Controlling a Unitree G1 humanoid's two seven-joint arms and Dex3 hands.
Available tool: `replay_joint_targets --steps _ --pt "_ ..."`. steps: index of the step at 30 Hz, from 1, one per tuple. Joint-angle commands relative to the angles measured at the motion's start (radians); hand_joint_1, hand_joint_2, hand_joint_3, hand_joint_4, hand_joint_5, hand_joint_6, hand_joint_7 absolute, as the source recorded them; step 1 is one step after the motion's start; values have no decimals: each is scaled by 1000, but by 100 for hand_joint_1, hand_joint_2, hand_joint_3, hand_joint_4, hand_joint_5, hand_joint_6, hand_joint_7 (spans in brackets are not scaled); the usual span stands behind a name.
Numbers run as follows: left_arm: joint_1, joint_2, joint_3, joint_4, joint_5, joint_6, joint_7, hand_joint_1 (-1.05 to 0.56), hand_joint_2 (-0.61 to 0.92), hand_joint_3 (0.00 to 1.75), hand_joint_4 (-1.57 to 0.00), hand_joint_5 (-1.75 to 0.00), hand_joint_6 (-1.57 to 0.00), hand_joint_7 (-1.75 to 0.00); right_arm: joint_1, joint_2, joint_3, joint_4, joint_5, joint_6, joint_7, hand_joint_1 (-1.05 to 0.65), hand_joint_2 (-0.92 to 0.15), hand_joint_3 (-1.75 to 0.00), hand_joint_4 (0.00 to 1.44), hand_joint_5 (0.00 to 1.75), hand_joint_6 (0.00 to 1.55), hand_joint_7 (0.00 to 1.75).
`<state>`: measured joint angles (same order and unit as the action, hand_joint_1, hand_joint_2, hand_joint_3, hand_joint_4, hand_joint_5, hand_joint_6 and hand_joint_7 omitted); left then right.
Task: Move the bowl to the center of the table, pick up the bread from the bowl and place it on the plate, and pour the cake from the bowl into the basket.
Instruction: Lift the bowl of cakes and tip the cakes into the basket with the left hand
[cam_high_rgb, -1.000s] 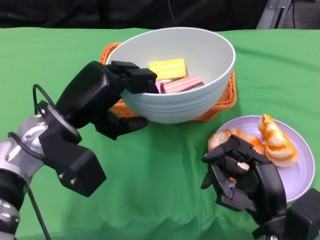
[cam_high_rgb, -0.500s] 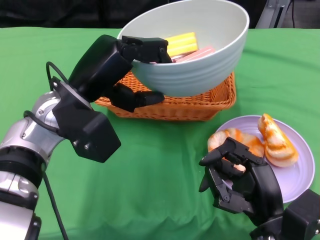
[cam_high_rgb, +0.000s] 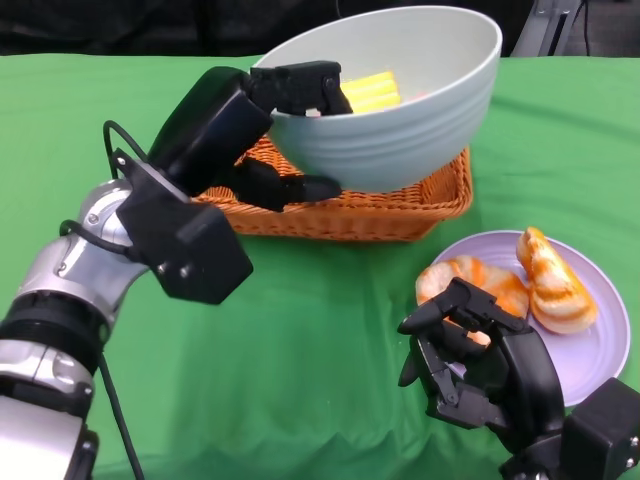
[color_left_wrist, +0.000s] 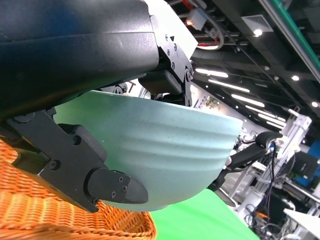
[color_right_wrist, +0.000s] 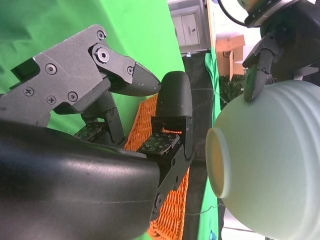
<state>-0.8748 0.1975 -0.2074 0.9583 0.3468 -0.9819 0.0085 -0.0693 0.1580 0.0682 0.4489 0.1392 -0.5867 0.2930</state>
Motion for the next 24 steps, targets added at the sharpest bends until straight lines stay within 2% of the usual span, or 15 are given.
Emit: replay_joint_targets --steps 1,5,12,16,20,24 --pt "-54 -23 35 -4 -77 35 -44 -8 69 89 -68 -171 -68 -142 -10 -6 -2 7 -7 -11 -5 -11 -57 -100 73 158 66 130" --pt "-56 -52 56 -2 -133 77 -97 -9 66 97 -70 -173 -67 -147 -14 -3 -3 17 -9 -17 -11 -11 -57 -100 72 159 67 130" --pt "-56 -87 91 3 -199 117 -169 -11 65 98 -72 -175 -66 -152 -26 3 -5 47 -14 -41 -21 -11 -52 -108 74 159 70 129" --pt "-53 -142 156 -10 -371 228 -336 -13 73 88 -71 -174 -69 -143 -33 5 -5 66 -25 -54 -28 -11 -51 -107 74 159 70 129" --pt "-52 -166 196 -42 -453 314 -420 -13 76 84 -74 -170 -73 -139 -40 3 -5 83 -18 -66 -17 -11 -52 -108 73 159 68 130" --pt "-51 -190 235 -91 -534 429 -487 -11 69 94 -78 -164 -76 -144 -42 9 -8 90 -2 -70 -1 -11 -53 -106 73 159 67 132"
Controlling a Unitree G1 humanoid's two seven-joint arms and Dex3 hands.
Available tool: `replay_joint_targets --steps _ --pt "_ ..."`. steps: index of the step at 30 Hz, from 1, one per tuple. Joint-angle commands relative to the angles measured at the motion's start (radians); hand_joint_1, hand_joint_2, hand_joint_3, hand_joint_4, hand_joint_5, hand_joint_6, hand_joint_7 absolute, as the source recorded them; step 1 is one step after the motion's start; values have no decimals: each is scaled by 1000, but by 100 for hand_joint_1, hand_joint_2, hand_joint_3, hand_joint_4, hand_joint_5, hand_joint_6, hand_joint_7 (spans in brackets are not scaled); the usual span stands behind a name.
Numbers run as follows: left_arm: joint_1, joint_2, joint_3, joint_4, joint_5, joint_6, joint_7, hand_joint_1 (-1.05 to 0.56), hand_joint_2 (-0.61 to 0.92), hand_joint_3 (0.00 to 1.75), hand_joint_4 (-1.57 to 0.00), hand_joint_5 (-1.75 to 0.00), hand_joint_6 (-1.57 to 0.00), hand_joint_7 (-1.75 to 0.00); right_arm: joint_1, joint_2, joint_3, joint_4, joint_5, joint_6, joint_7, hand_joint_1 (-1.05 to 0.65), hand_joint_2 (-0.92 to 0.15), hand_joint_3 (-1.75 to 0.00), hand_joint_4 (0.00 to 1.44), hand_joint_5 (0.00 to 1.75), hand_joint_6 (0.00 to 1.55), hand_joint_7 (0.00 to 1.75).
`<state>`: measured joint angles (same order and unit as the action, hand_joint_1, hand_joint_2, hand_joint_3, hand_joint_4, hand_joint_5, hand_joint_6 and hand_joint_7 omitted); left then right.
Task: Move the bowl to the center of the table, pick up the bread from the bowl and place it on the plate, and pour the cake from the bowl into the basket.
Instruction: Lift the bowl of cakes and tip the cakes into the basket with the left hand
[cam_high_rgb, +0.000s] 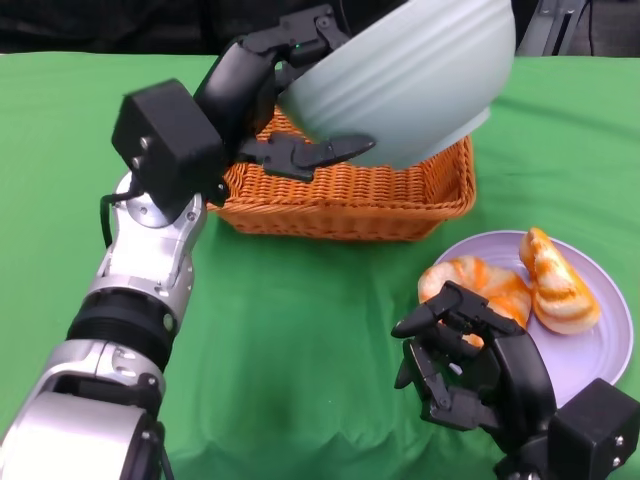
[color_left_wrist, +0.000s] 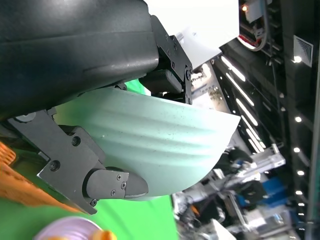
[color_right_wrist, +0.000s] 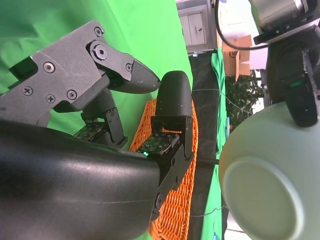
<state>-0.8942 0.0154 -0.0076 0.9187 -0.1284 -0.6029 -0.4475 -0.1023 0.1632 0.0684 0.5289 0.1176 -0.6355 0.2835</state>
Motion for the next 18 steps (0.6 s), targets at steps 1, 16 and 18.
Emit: replay_joint_targets --steps 1,16,18 --pt "-30 -10 42 -65 -73 77 -46 -10 65 101 -79 -163 -77 -144 -9 5 -8 12 23 -22 11 -12 -53 -105 73 159 67 132" --pt "-37 -18 149 -178 -288 536 -230 -15 63 110 -74 -172 -71 -153 -2 11 -11 8 4 -22 -4 -13 -55 -100 74 158 69 130" --pt "-42 -20 165 -181 -310 586 -243 -14 64 110 -73 -172 -70 -152 -3 10 -11 11 8 -29 4 -11 -55 -101 74 158 68 130"
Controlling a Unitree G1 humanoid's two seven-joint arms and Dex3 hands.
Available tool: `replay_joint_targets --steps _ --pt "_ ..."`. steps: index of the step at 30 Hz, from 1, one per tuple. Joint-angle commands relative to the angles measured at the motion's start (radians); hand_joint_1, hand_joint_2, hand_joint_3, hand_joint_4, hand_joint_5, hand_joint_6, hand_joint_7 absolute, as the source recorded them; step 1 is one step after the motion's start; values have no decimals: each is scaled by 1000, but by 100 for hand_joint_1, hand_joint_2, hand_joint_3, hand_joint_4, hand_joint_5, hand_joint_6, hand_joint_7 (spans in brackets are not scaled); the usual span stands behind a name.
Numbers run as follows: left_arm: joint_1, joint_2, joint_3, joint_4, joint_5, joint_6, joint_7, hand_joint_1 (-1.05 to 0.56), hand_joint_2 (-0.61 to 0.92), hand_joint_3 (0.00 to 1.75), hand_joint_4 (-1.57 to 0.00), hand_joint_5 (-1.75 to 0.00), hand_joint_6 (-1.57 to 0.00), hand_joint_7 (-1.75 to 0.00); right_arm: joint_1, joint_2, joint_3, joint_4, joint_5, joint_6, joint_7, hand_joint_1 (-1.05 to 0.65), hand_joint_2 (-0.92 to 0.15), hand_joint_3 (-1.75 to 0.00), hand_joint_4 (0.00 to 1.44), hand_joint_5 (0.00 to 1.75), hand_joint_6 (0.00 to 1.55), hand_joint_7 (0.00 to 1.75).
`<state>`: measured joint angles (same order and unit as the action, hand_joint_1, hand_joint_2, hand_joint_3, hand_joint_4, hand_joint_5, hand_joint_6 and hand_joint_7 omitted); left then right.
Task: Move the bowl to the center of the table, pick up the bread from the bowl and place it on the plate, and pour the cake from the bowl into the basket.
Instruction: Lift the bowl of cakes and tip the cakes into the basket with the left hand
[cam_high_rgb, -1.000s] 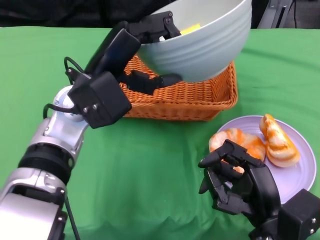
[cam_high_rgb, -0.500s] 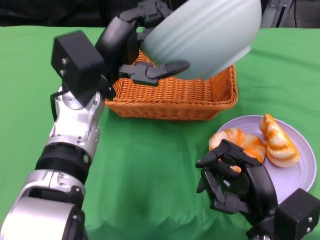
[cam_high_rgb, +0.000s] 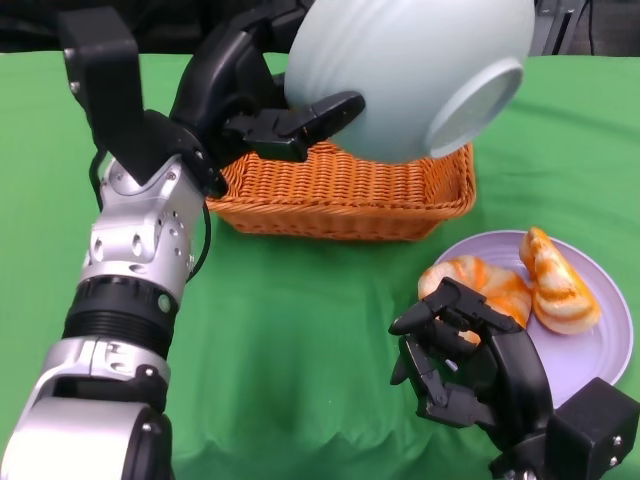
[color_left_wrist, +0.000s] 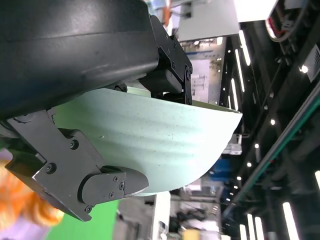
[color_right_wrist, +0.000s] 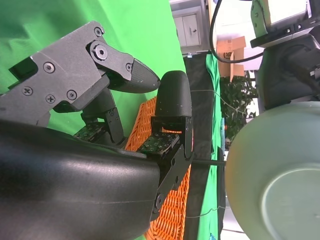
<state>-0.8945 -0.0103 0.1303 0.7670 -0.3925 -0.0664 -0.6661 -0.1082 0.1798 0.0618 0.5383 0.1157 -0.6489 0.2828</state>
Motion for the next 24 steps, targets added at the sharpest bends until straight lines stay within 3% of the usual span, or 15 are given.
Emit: replay_joint_targets --steps 1,11,18,24 --pt "-45 6 35 -31 -58 82 -23 -15 64 109 -73 -172 -70 -152 4 -6 -5 0 10 -15 4 -11 -55 -101 74 158 68 130" --pt "-44 1 80 -74 -120 304 0 -14 65 109 -69 -175 -72 -152 26 -5 0 -26 18 -7 21 -13 -56 -99 74 159 68 130" --pt "-47 -11 120 -65 -153 381 12 -13 68 109 -69 -175 -73 -151 55 -7 9 -77 22 37 24 -12 -57 -99 74 157 68 129" --pt "-61 -20 169 -38 -203 447 32 -16 75 107 -70 -175 -75 -150 62 -4 8 -74 25 11 30 -12 -60 -95 75 157 68 130"
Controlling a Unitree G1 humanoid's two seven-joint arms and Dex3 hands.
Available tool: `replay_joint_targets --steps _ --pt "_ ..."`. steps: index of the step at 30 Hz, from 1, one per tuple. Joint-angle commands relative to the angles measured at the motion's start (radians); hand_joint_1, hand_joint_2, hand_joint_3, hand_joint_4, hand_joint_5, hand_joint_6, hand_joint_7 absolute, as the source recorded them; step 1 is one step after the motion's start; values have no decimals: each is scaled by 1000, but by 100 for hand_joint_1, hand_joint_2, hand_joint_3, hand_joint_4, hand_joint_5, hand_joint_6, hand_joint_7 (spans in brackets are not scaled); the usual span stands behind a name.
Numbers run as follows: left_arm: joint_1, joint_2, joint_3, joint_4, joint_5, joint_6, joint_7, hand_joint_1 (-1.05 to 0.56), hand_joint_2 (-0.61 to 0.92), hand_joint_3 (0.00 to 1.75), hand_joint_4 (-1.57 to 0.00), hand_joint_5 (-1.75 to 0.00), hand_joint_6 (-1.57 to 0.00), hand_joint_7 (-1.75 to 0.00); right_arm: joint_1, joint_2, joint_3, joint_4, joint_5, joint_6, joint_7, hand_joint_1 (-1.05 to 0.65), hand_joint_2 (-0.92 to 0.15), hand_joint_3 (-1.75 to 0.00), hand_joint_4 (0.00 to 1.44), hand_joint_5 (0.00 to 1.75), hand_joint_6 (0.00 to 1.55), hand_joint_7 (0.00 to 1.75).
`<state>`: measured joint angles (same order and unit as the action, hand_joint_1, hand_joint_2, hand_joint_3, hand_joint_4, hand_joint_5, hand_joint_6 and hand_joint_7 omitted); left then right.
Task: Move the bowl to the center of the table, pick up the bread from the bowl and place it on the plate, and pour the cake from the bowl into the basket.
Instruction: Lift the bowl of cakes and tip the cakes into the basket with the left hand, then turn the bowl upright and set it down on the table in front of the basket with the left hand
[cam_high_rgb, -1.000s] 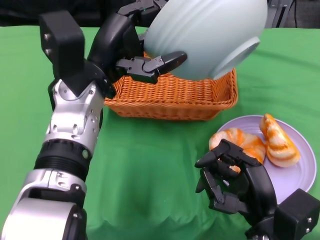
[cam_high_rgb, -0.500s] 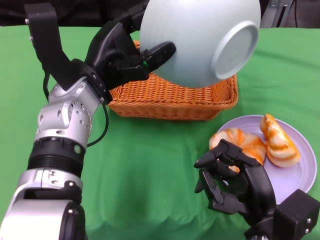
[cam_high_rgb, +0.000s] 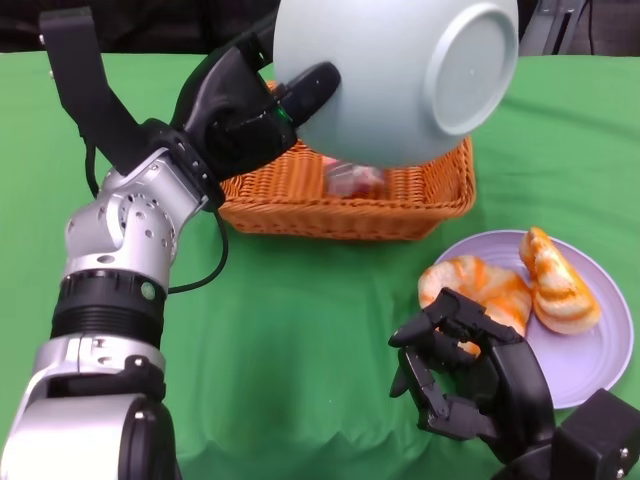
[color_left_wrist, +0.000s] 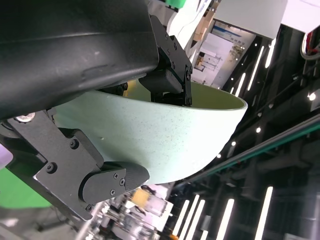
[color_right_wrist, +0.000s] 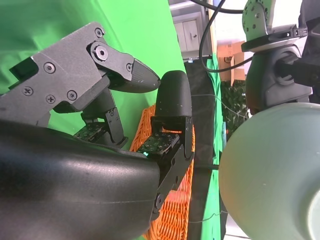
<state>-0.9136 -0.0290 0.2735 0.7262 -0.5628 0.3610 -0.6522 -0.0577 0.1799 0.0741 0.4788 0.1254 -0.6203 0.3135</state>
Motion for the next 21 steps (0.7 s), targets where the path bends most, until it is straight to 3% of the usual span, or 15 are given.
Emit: replay_joint_targets --steps 1,13,21 --pt "-44 -3 31 5 -36 27 23 -16 76 105 -71 -175 -76 -150 11 -4 -4 -13 15 -19 -1 -13 -60 -96 76 156 68 130" --pt "-60 -16 86 1 -73 110 91 -18 73 100 -69 -175 -70 -157 27 -14 6 -44 12 -8 6 -13 -62 -93 75 154 68 127" --pt "-74 -27 128 -4 -117 186 175 -17 68 108 -71 -175 -70 -159 45 -16 14 -94 22 47 5 -11 -61 -94 75 155 69 127"
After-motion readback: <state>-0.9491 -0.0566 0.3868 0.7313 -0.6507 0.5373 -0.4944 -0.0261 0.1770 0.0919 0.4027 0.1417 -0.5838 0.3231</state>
